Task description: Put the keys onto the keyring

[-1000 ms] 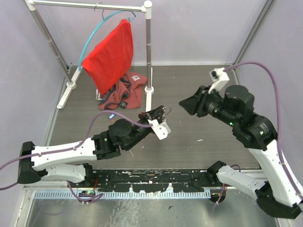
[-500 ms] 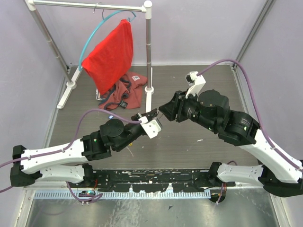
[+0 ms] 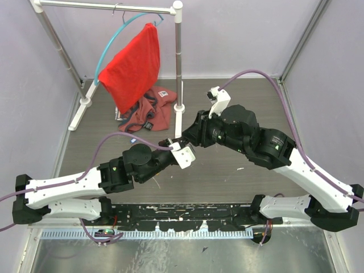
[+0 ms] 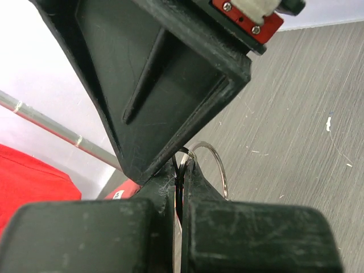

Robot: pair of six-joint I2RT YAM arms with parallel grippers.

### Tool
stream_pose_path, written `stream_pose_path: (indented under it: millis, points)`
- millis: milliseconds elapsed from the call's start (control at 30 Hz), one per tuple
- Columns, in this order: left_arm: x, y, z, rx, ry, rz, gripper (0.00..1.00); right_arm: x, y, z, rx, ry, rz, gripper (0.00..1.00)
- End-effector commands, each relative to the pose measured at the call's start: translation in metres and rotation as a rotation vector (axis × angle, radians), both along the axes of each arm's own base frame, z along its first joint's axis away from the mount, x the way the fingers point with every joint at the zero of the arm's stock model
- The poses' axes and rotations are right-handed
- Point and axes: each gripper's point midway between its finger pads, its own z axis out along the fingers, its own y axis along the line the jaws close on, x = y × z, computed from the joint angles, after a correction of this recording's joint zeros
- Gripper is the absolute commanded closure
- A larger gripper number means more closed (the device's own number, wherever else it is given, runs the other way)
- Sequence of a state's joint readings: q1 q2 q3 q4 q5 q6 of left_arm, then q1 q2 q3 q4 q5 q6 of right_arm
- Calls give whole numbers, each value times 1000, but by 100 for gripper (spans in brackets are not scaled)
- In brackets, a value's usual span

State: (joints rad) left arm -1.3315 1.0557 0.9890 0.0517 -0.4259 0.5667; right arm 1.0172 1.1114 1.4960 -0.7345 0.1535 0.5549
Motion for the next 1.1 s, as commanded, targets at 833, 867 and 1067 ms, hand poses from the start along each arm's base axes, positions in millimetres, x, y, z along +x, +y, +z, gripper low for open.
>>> stream_pose_path:
  millis: [833, 867, 1067]
  points:
    - [1, 1, 29, -80, -27, 9, 100, -12, -13, 10, -3, 2, 14, 67]
    - [0, 0, 29, -80, -26, 4, 100, -11, -12, 10, -3, -2, 13, 68]
    - [-2, -1, 29, -84, -21, -9, 100, -7, -7, 4, -15, 1, 12, 78]
